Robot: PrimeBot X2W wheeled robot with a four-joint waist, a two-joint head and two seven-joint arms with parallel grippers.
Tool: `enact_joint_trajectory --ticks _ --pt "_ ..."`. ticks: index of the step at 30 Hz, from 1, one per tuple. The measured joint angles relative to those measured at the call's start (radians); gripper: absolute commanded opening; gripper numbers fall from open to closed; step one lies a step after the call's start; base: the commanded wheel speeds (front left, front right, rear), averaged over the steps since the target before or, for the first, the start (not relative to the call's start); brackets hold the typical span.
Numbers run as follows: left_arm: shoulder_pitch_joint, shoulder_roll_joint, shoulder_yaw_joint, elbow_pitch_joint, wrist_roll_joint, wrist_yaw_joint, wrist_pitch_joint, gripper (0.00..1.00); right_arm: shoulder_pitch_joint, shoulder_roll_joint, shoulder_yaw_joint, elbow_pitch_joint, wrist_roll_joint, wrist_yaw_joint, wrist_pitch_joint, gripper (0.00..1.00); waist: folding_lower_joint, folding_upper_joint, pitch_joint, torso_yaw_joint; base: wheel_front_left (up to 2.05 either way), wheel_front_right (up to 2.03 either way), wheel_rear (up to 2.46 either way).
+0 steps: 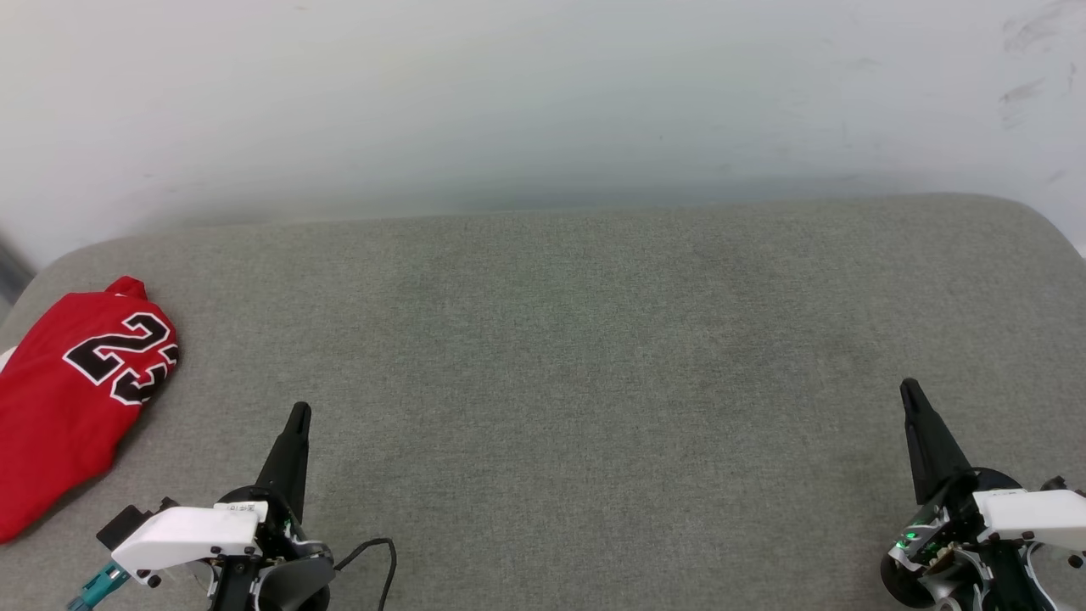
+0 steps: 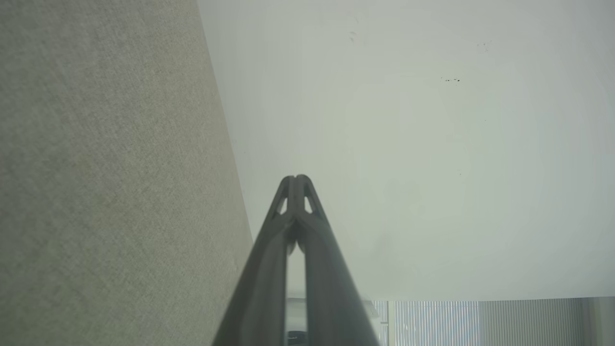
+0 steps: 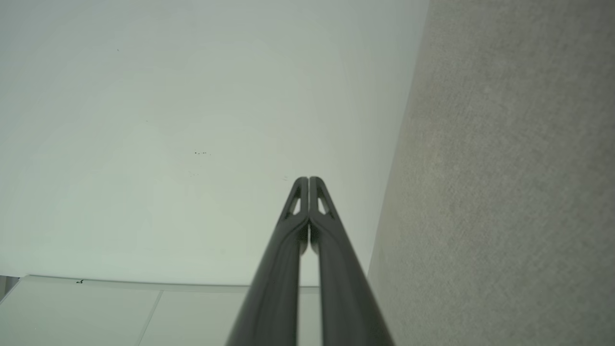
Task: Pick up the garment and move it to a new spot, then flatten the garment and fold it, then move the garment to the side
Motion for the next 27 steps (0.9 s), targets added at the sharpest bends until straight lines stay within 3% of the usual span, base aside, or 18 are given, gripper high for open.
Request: enact_joint_trajectory --ticks 27 --pt "0.000 0.000 0.000 0.000 0.000 0.000 0.000 0.00 0.000 0.000 0.000 0.000 0.000 0.000 0.000 0.00 0.0000 0.0000 0.000 0.000 0.00 0.00 0.00"
